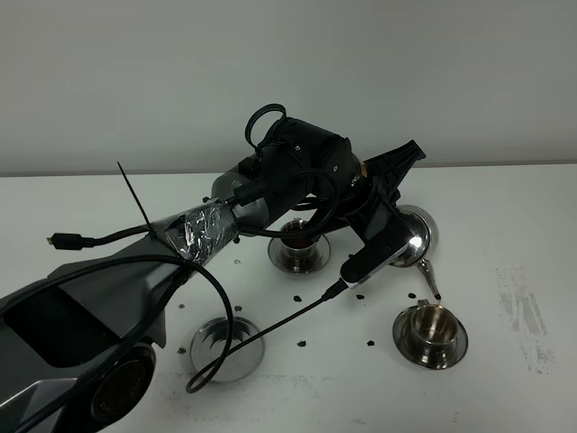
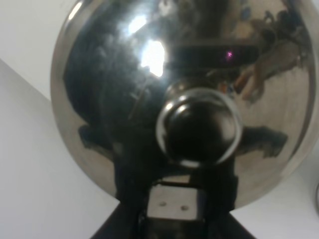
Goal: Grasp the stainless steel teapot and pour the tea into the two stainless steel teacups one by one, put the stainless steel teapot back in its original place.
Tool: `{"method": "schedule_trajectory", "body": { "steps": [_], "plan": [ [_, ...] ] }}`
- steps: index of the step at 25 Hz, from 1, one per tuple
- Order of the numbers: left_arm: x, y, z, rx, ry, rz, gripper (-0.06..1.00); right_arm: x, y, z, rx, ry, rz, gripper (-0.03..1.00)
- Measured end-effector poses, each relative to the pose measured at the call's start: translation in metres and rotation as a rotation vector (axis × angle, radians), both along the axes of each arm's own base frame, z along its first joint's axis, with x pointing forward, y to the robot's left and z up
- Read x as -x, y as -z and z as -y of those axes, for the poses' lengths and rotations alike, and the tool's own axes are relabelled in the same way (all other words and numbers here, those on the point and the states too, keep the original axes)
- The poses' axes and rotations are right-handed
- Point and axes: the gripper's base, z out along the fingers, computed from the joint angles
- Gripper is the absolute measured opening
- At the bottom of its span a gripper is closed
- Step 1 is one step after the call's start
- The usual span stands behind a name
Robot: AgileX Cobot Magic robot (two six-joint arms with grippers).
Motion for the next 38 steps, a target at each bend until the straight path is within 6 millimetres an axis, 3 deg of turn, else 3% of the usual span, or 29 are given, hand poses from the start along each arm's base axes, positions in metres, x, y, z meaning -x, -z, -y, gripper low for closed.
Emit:
{"method": "schedule_trajectory", "body": {
  "steps": [38],
  "plan": [
    [0.0019, -0.0033, 0.0071, -0.007, 0.021, 0.068, 0.26, 0.0, 0.0, 0.0, 0.0, 0.0, 0.0, 0.56]
  ]
}}
